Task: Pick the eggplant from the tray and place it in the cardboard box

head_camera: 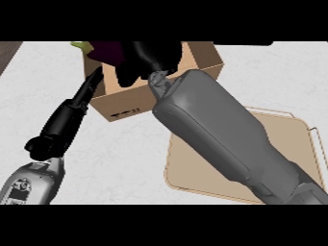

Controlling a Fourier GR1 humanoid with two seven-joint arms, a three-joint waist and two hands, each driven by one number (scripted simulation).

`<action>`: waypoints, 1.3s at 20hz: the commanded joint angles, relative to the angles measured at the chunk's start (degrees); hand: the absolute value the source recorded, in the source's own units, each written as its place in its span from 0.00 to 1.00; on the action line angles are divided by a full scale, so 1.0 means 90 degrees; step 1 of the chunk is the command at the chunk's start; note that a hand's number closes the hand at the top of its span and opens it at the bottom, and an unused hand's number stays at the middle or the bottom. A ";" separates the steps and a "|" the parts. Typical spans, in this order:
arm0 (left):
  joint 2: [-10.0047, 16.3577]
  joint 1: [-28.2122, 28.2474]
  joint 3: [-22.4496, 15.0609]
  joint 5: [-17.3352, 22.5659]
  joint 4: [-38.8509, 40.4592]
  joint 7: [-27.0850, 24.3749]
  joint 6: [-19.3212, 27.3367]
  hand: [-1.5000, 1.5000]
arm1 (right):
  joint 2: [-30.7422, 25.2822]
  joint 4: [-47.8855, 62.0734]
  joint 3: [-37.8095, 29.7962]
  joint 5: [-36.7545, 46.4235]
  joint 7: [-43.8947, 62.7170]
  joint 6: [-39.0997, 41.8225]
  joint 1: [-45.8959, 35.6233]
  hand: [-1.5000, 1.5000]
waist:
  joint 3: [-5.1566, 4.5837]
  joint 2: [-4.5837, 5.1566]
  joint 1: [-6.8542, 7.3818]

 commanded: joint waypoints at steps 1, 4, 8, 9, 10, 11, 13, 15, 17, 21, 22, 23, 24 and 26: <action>-0.0250 0.0083 -0.0303 0.0060 0.0566 0.0341 -0.0174 0.50 | 0.0020 0.1150 0.0062 0.0146 -0.0453 -0.0532 -0.0174 1.00 | -0.0062 0.0111 0.0017; -0.0285 0.0106 -0.0417 0.0011 0.0433 0.0407 -0.0236 0.50 | 0.0021 0.1798 0.0150 0.0016 -0.0732 -0.0918 -0.0031 1.00 | -0.0061 0.0123 0.0074; -0.0512 0.0045 -0.0486 0.0008 0.0567 0.0371 -0.0177 0.50 | 0.0021 0.2142 -0.0168 -0.1091 -0.0442 -0.1200 -0.0004 0.00 | -0.0062 0.0168 0.0206; -0.0386 -0.0078 -0.0378 0.0034 0.0526 0.0416 -0.0261 0.50 | 0.0021 0.2362 -0.0483 -0.1268 -0.0778 -0.1150 -0.0008 0.00 | -0.0057 0.0167 0.0137; -0.0337 0.0108 -0.0367 0.0097 0.0390 0.0389 -0.0331 0.50 | 0.0021 0.2600 -0.0495 -0.1439 -0.0842 -0.1168 -0.0068 0.00 | -0.0059 0.0173 0.0255; -0.0262 0.0204 -0.0368 0.0049 0.0509 0.0183 -0.0405 0.50 | 0.0021 0.2706 -0.0542 -0.1531 -0.1074 -0.1236 0.0063 0.00 | -0.0059 0.0172 0.0195; -0.0322 -0.0087 -0.0342 0.0077 0.0453 0.0442 -0.0408 0.50 | 0.0021 0.3122 -0.0479 -0.1753 -0.1368 -0.1316 -0.0133 0.00 | -0.0058 0.0172 0.0251; -0.0395 -0.0153 -0.0300 0.0003 0.0606 0.0450 -0.0313 0.50 | 0.0021 0.3228 -0.0831 -0.2003 -0.1728 -0.1319 -0.0360 0.00 | -0.0055 0.0152 0.0144; -0.0374 -0.0074 -0.0194 0.0082 0.0755 0.0267 -0.0373 0.50 | 0.0021 0.3034 -0.1009 -0.2370 -0.2226 -0.1814 -0.0053 0.00 | -0.0052 0.0174 0.0124; -0.0430 0.0012 -0.0362 -0.0051 0.0496 0.0353 -0.0355 0.50 | 0.0021 0.2751 -0.1502 -0.3084 -0.2925 -0.2777 0.0105 0.00 | -0.0042 0.0179 0.0186; -0.0311 -0.0103 -0.0151 0.0108 0.0615 0.0369 -0.0477 0.50 | 0.0021 0.2522 -0.1528 -0.3363 -0.3013 -0.2933 0.0226 0.00 | -0.0043 0.0150 0.0124; -0.0459 -0.0067 -0.0298 -0.0069 0.0489 0.0492 -0.0286 0.50 | 0.0021 0.2529 -0.1768 -0.3578 -0.3325 -0.2974 0.0299 0.00 | -0.0037 0.0150 0.0111; -0.0466 -0.0063 -0.0295 0.0009 0.0493 0.0542 -0.0361 0.50 | 0.0021 0.2407 -0.1941 -0.3939 -0.3431 -0.2877 0.0279 0.00 | -0.0036 0.0147 0.0112; -0.0172 0.0120 -0.0011 0.0113 0.0420 0.0410 -0.0503 0.50 | -0.0054 0.2296 -0.2472 -0.4295 -0.3985 -0.2582 0.0467 0.00 | -0.0037 0.0113 -0.0033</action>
